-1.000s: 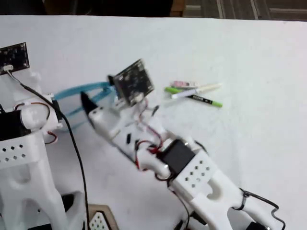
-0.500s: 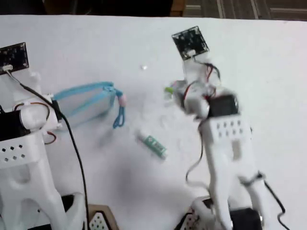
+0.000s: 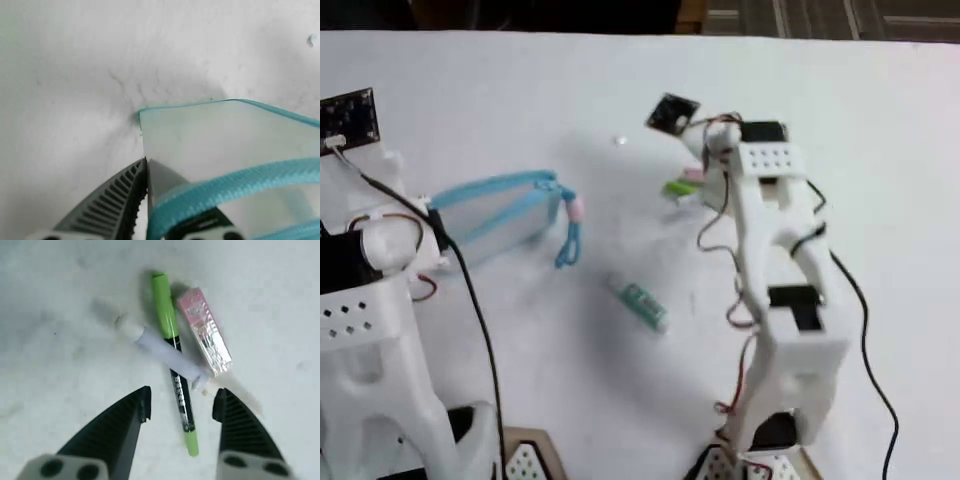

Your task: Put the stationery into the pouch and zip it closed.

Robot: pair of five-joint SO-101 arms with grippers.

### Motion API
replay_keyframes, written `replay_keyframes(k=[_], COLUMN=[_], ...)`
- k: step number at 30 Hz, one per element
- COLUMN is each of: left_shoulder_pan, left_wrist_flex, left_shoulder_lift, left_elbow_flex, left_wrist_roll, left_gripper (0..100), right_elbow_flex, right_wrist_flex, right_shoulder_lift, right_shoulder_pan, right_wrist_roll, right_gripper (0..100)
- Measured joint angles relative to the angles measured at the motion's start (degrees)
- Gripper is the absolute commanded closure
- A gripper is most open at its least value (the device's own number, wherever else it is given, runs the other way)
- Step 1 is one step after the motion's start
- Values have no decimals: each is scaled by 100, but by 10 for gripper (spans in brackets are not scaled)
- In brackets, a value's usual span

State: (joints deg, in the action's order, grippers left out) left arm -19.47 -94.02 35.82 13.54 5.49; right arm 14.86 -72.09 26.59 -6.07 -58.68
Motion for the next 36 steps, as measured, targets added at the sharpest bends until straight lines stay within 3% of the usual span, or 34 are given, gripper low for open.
replay_keyframes(k=[7, 11, 12, 24, 36], left_shoulder_pan=[0, 0, 0, 0, 0], left_wrist_flex=[97, 132, 141, 149, 149], left_shoulder_lift=[0, 0, 0, 0, 0], left_elbow_flex=[9, 9, 9, 26, 26], left_wrist_roll=[0, 0, 0, 0, 0], left_gripper=[978, 978, 978, 978, 978], right_elbow_flex=[1600, 2497, 2708, 5090, 6075], right_wrist_flex=[9, -114, -264, -2743, -2822], right_shoulder_lift=[1732, 2479, 2629, 3200, 2716], right_shoulder_pan=[9, -9, -9, -167, -229], right_wrist_roll=[-97, -123, -185, -475, 923], right_gripper=[817, 945, 989, 981, 981])
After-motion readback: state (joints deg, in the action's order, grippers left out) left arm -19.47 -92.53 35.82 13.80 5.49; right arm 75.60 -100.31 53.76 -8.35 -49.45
